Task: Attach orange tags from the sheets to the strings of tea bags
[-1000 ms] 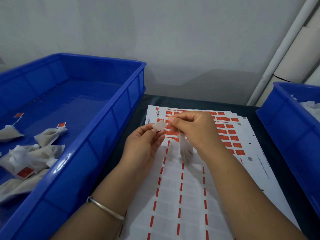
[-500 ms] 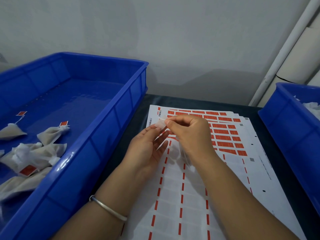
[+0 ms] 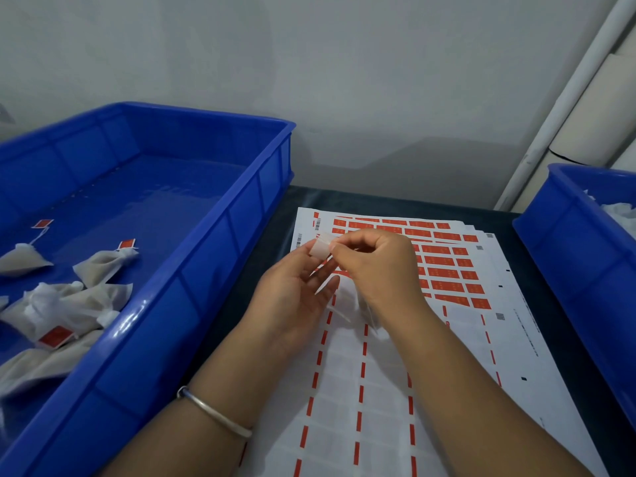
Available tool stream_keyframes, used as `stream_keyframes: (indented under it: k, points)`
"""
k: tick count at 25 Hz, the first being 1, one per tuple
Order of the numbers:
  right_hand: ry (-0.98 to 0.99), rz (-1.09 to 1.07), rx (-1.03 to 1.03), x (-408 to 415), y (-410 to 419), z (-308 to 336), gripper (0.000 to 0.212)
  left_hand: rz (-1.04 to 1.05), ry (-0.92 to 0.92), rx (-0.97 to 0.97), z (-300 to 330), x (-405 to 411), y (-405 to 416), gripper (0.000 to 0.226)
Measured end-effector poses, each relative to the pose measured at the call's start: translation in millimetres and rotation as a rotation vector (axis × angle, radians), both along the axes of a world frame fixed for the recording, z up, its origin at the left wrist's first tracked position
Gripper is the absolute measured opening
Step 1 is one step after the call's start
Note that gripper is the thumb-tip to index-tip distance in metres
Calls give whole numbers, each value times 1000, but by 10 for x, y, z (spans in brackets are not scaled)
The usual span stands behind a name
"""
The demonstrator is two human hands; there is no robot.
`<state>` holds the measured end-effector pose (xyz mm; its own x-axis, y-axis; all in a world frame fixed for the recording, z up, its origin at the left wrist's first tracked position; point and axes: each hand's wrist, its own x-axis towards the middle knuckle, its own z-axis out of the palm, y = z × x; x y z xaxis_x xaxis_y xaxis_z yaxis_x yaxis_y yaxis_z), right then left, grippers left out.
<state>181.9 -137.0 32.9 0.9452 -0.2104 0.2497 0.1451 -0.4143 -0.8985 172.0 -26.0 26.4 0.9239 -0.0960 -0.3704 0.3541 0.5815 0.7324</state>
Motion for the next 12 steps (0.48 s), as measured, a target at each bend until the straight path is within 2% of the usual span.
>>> stream_keyframes:
  k: [2, 6, 12]
  points:
    - [-6, 8, -49, -9, -1, 2, 13, -13, -9, -20, -20, -4, -2, 21]
    - [-41, 53, -136, -36, 8, -23, 2, 36, 40, 70, -25, 18, -13, 17]
    - [33, 134, -123, -19, 15, -11, 4, 129, 113, 134, -20, 39, 12, 4]
